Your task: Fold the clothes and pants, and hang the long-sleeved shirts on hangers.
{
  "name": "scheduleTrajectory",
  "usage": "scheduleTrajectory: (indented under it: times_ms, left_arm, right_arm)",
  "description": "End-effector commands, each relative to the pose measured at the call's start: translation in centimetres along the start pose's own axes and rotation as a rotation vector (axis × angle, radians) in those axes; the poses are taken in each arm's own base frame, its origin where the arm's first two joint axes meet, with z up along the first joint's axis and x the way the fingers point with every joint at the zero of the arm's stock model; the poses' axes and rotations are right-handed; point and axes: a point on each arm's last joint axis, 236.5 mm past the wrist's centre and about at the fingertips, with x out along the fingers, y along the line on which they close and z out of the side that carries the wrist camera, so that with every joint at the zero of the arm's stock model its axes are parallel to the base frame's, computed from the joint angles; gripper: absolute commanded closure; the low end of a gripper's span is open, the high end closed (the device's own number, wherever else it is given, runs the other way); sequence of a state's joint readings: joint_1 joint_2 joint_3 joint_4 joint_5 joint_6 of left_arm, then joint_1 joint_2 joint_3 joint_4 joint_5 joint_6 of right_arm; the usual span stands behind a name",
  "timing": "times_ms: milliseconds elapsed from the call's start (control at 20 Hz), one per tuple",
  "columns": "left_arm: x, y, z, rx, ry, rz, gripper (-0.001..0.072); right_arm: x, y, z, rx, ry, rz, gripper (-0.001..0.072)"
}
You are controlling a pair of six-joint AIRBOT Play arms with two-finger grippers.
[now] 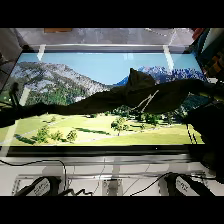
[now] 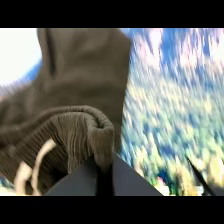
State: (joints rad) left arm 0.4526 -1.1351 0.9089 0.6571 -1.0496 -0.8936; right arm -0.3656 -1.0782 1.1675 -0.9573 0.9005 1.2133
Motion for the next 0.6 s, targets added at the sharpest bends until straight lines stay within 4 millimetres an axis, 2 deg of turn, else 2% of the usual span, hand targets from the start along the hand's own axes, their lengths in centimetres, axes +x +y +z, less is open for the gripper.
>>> scheduleTrajectory:
  times_ms: [0, 100, 200, 250, 300, 350, 400, 450, 500, 550]
  left_arm:
    - [-4.6, -1.1, 10.6, 0.019, -0.288, 0.083, 0.0689]
    - [-9.5, -2.6, 17.8, 0.042, -0.519, 0.130, 0.0691]
    - [-15.5, -5.0, 23.6, 0.053, -0.740, 0.143, 0.0691]
    - [-18.4, -6.1, 25.7, 0.057, -0.838, 0.148, 0.0691]
    - [-20.8, -7.0, 27.1, 0.079, -0.905, 0.156, 0.0691]
    - [-22.2, -7.2, 27.6, 0.101, -0.933, 0.174, 0.0691]
    - [-22.6, -6.8, 27.5, 0.123, -0.921, 0.205, 0.0691]
    - [-22.0, -5.6, 26.7, 0.146, -0.864, 0.250, 0.0691]
    - [-20.8, -3.6, 25.0, 0.180, -0.754, 0.322, 0.0690]
    - [-19.4, -0.8, 22.9, 0.210, -0.627, 0.415, 0.0689]
  right_arm:
    - [-2.4, 2.4, 5.8, -0.002, -0.161, 0.039, 0.0683]
    - [-5.3, 4.9, 11.4, -0.046, -0.336, 0.050, 0.0684]
    - [-9.7, 7.0, 17.8, -0.042, -0.575, 0.058, 0.0684]
    - [-12.2, 7.5, 20.4, -0.027, -0.687, 0.057, 0.0683]
    - [-14.3, 7.8, 22.1, -0.033, -0.768, 0.050, 0.0683]
    - [-15.8, 7.3, 23.2, -0.061, -0.816, 0.014, 0.0682]
    - [-16.3, 6.6, 23.4, -0.096, -0.813, -0.030, 0.0683]
    - [-15.8, 5.4, 22.6, -0.123, -0.762, -0.073, 0.0682]
    - [-14.5, 4.0, 20.9, -0.141, -0.660, -0.112, 0.0683]
    - [-12.4, 1.7, 18.0, -0.168, -0.498, -0.172, 0.0683]
